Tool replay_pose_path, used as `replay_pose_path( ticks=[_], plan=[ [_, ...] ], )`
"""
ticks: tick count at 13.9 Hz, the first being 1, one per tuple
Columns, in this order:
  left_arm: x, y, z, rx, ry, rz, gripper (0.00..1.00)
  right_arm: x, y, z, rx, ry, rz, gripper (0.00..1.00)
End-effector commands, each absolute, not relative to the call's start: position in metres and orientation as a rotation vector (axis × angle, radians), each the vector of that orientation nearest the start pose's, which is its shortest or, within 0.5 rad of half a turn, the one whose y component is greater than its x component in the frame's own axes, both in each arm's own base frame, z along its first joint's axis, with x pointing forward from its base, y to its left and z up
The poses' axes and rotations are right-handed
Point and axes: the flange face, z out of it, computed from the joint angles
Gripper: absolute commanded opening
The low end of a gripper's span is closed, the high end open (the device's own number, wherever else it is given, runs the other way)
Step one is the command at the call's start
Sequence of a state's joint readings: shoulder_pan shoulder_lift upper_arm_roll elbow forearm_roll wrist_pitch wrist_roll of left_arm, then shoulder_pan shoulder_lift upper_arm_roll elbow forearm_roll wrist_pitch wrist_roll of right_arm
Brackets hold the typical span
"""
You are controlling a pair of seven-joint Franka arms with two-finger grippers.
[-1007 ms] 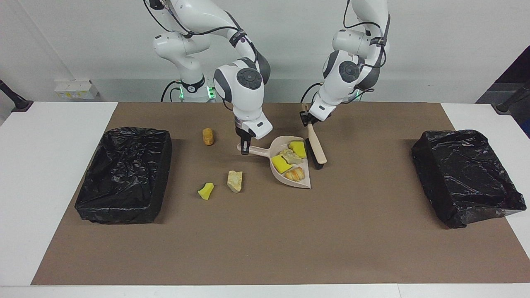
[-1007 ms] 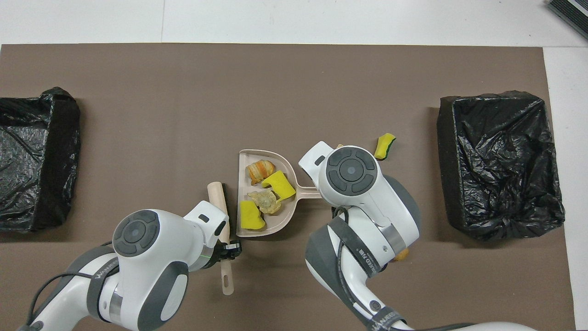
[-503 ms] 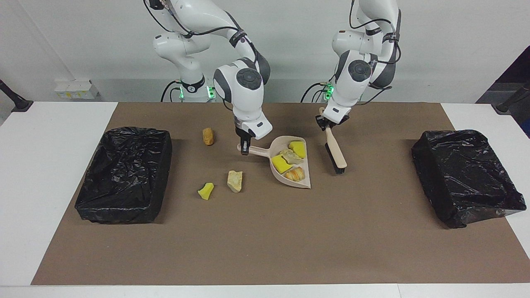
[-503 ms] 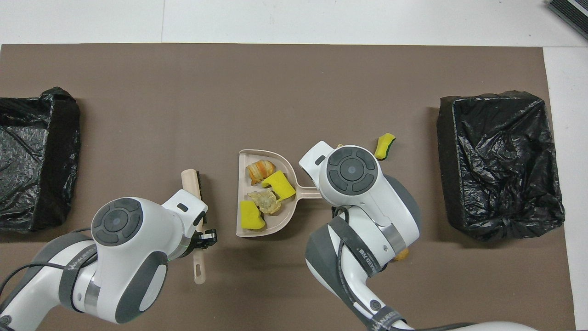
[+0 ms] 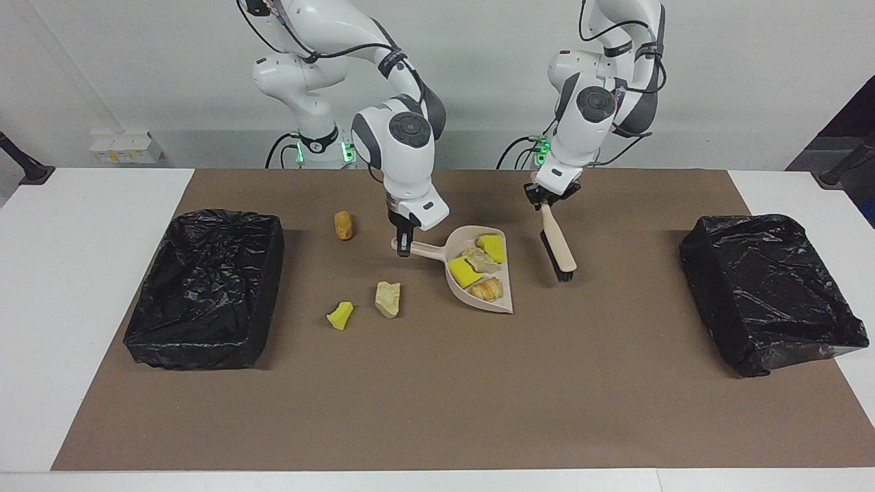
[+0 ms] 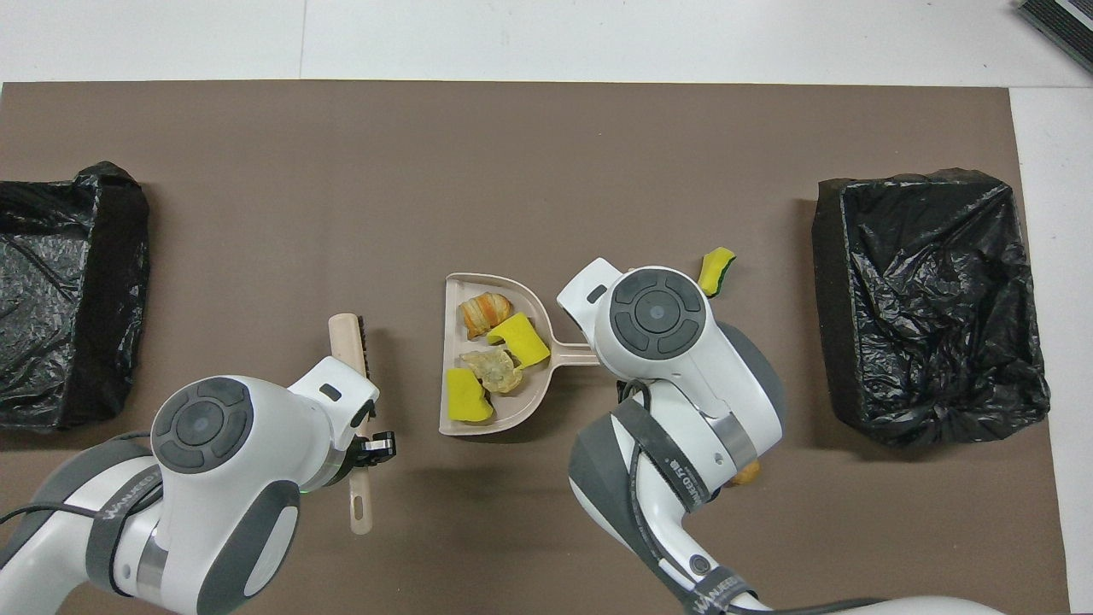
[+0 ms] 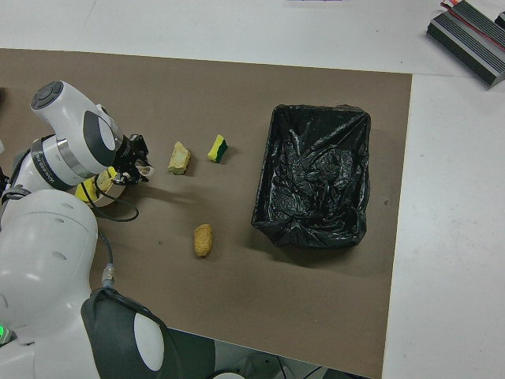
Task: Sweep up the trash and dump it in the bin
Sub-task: 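Carry the loaded dustpan to the nearby bin with the right gripper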
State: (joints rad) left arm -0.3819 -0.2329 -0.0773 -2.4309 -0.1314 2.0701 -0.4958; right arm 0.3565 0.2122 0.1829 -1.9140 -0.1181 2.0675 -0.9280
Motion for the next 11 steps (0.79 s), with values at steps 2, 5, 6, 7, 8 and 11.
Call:
replay_pose_path(
  ticks=[2, 5, 6, 7, 8, 11],
  plan=[
    [0.391, -0.187, 0.387, -3.126, -0.204, 0.237, 0.0, 0.532, 0.284, 0.408, -2.341, -2.156, 0.001, 0.0],
    [0.393, -0.186, 0.387, -3.126, -0.201, 0.22, 0.0, 0.545, 0.256, 0.437, -2.28, -2.157, -0.066, 0.0],
    [0.393, -0.186, 0.387, -3.124, -0.198, 0.218, 0.0, 0.547, 0.244, 0.446, -2.28, -2.159, -0.061, 0.0],
    [0.392, -0.187, 0.387, -3.121, -0.193, 0.224, 0.0, 0.55, 0.229, 0.453, -2.267, -2.175, -0.055, 0.0],
    [0.389, -0.192, 0.387, -3.119, -0.186, 0.223, 0.0, 0.552, 0.217, 0.464, -2.247, -2.188, -0.046, 0.0],
    [0.365, -0.237, 0.391, -3.1, -0.279, 0.176, 0.0, 0.565, 0.152, 0.5, -2.216, -2.21, 0.001, 0.0]
  ],
)
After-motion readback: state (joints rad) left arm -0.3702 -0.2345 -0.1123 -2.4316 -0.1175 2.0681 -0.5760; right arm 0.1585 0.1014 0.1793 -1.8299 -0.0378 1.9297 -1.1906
